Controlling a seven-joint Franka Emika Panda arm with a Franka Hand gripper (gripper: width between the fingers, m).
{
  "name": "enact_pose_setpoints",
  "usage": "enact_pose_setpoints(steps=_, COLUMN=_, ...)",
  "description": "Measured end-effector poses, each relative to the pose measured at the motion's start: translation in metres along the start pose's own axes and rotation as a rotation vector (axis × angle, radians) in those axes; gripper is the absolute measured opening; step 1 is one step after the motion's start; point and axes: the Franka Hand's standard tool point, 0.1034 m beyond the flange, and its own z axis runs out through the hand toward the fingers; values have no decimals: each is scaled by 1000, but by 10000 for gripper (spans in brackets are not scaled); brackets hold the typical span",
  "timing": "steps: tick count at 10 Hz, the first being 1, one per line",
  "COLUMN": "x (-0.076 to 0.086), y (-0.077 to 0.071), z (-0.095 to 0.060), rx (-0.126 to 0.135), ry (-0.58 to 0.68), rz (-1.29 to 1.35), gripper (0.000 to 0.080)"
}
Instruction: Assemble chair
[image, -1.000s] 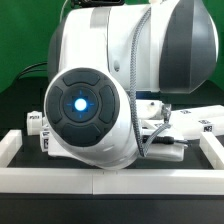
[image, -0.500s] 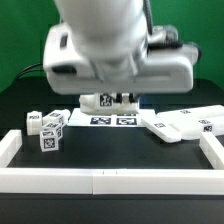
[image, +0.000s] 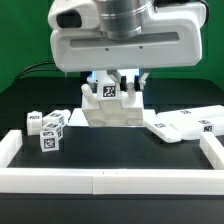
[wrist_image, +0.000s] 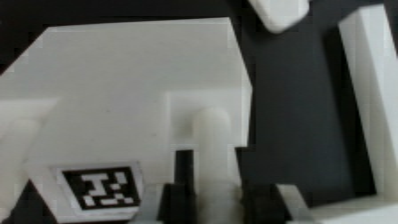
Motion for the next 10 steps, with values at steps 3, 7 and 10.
enact_pose_setpoints(steps=3, x=16, y=-50, z=-12, rx=18, ry=263, rz=-69, gripper=117)
enact_pose_setpoints(steps=7, x=23, y=-58, z=-9, rx=42, ry=532, rz=-84, gripper=117)
enact_pose_setpoints(steps=10, x=19, y=-83, z=1, rx=53, ry=520, rz=-92, gripper=117)
